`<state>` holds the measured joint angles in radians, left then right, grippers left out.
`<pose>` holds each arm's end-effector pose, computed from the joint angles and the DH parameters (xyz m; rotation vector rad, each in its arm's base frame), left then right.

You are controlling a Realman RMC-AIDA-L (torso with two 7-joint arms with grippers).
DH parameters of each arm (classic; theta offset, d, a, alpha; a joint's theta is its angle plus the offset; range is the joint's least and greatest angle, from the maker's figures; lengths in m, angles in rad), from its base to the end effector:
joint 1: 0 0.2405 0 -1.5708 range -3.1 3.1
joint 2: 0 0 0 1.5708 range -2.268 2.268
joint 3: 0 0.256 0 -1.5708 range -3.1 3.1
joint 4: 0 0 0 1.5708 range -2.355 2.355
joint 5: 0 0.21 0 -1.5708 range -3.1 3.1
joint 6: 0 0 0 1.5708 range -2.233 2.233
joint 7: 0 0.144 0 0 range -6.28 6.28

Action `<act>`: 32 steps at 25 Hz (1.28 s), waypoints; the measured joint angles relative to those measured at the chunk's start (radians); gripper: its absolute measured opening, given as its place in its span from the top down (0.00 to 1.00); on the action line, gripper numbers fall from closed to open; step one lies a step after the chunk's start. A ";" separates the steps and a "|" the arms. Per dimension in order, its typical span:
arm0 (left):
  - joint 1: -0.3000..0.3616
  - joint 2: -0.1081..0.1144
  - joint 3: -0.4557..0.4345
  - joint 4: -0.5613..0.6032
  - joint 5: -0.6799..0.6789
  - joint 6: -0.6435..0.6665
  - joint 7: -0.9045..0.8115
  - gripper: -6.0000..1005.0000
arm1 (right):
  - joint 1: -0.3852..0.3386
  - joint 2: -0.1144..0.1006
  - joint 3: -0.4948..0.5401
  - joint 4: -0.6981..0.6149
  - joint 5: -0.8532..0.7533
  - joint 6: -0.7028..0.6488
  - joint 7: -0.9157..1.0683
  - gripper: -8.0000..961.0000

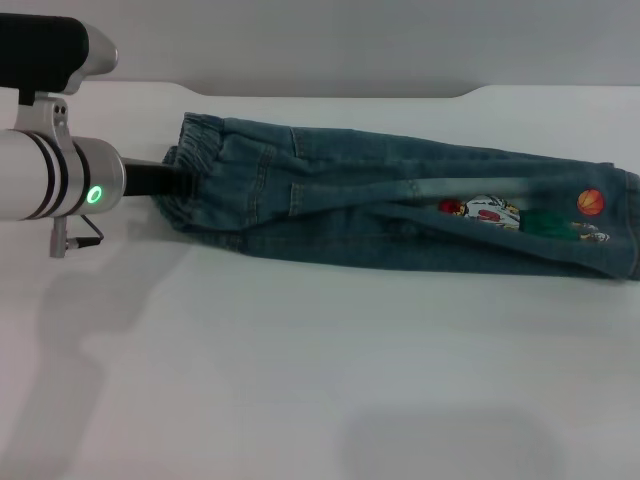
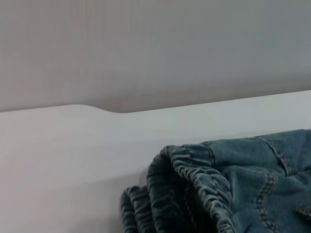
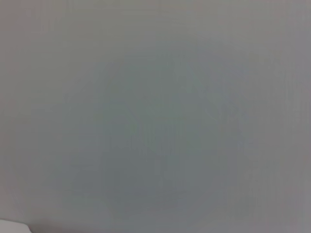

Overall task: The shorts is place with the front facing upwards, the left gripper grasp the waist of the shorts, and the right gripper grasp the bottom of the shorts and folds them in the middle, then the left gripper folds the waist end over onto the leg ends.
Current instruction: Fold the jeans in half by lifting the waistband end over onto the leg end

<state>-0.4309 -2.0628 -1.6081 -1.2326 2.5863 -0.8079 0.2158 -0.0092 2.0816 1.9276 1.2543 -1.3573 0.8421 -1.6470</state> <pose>-0.2243 0.3942 -0.0081 -2.0673 -1.1199 -0.0623 0.2931 0.3130 0.0843 -1.9483 0.6684 0.6421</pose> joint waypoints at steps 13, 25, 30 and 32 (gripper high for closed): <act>0.049 0.000 0.001 -0.099 -0.006 -0.027 -0.003 0.94 | 0.076 -0.003 -0.074 -0.144 -0.005 -0.043 -0.024 0.99; 0.112 0.001 0.003 -0.330 -0.011 -0.116 -0.016 0.93 | 0.145 0.002 -0.260 -0.196 0.028 -0.285 -0.191 0.99; 0.125 0.001 0.016 -0.387 -0.008 -0.142 -0.018 0.93 | 0.156 0.002 -0.286 -0.236 0.200 -0.304 -0.373 0.99; 0.125 0.001 0.017 -0.391 -0.009 -0.148 -0.018 0.93 | 0.163 0.001 -0.292 -0.257 0.260 -0.306 -0.442 0.99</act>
<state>-0.3064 -2.0616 -1.5909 -1.6240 2.5777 -0.9561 0.1977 0.1540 2.0826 1.6353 0.9977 -1.0970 0.5360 -2.0891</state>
